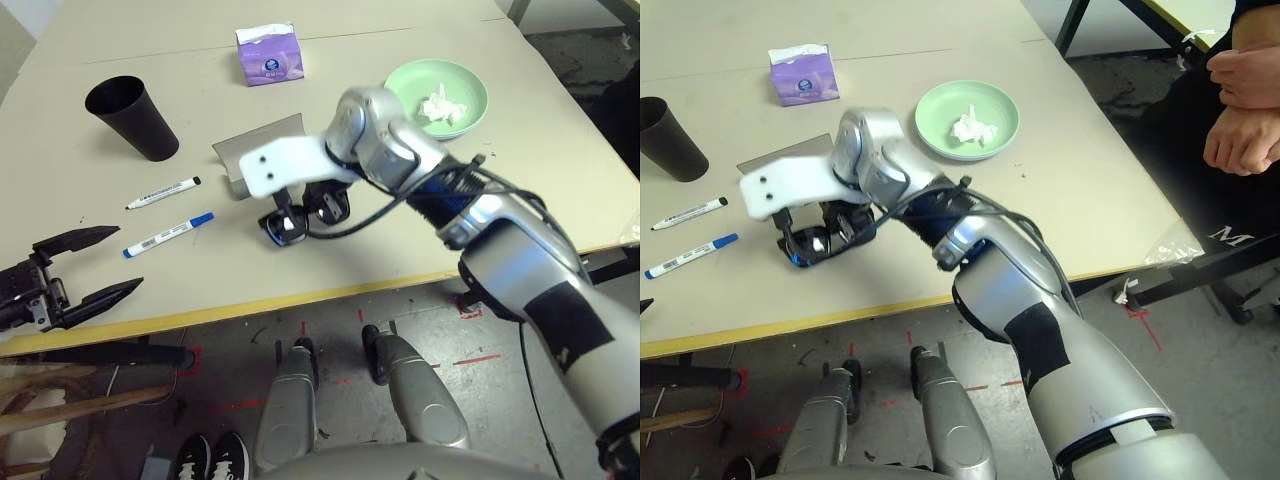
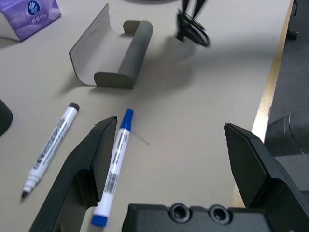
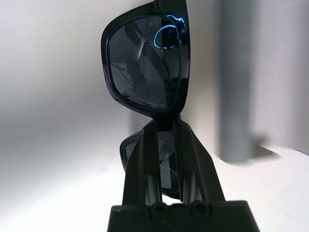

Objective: Organize and tidy the items on the table.

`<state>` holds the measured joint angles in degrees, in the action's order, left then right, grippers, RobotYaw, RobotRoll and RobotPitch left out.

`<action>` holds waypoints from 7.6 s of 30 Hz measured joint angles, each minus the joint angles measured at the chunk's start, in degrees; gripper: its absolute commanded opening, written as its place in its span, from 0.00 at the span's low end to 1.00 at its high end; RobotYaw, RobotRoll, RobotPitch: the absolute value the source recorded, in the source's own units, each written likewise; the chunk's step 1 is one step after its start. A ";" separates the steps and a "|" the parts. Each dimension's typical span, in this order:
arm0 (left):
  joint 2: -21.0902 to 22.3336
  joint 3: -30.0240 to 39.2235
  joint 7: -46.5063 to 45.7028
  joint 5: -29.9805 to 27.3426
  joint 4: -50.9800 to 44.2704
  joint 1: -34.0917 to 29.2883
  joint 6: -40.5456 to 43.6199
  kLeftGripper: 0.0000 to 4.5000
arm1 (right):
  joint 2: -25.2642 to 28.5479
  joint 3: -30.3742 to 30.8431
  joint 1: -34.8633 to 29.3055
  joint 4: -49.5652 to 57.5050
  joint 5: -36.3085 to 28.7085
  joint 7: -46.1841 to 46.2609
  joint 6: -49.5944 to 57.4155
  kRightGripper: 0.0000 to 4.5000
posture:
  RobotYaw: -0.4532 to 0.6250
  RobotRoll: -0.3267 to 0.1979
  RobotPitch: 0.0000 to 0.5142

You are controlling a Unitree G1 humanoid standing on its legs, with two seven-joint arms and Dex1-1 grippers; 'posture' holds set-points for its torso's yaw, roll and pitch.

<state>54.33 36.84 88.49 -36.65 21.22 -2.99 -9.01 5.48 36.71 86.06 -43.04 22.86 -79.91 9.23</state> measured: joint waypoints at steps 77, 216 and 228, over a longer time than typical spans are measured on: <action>-6.09 5.49 -25.39 -2.82 -23.71 -6.79 14.15 1.00 | -11.50 -4.32 6.09 -31.88 8.47 34.33 -17.87 0.03 | 0.42 0.62 0.61; -7.64 -13.57 -20.09 8.81 10.50 25.10 2.27 0.86 | 35.82 -46.20 -72.31 51.18 -56.82 0.56 1.34 1.00 | 0.18 0.62 0.54; -11.62 -15.74 -24.03 9.50 9.09 26.16 3.40 0.01 | 35.79 -45.24 -72.28 51.16 -56.43 2.41 0.40 1.00 | 0.17 0.62 0.55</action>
<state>42.71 21.10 64.46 -27.15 30.32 23.17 -5.61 41.27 -8.53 13.78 8.12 -33.58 -77.50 9.63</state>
